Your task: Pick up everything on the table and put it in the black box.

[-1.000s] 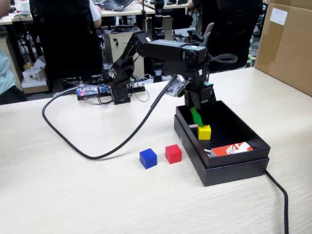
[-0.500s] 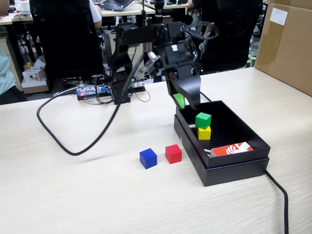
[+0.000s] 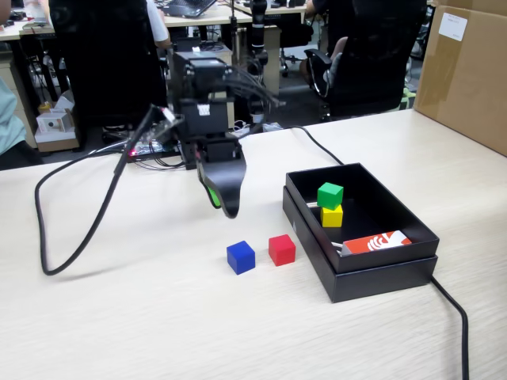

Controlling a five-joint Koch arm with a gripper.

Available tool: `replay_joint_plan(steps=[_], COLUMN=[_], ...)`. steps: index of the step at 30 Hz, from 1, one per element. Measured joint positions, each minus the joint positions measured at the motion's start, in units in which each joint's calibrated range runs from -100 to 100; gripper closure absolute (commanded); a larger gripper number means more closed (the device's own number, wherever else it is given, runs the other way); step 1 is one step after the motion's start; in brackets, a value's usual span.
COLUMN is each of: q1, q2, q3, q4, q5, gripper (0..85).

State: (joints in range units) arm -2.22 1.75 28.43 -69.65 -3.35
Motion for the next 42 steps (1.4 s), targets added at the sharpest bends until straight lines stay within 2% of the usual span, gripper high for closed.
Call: replay_joint_plan(steps=[11,15,17,19,20,21,27,31,34,36,42], q1=[0.7,1.1,1.3,1.4,1.5,1.5,1.5,2.7,5.5,9.0,14.7], q2=[22.1,23.8,24.7,25.1,25.6,25.6,24.9,8.4,-5.3,-13.9,-13.2], q3=[11.9,11.9,11.9,11.9,11.9,11.9,12.5,5.8,5.8,5.8,7.0], q4=[0.0,0.0,0.0,0.0,0.0,0.0,0.0,0.0,0.0,0.0,0.0], q5=[0.0,0.2,0.5,0.6,0.9,1.0,1.3,1.8,2.4,3.2,5.4], gripper=[39.6,40.8,47.9,62.6,80.5,82.7,83.1,83.1,83.0,82.6,82.6])
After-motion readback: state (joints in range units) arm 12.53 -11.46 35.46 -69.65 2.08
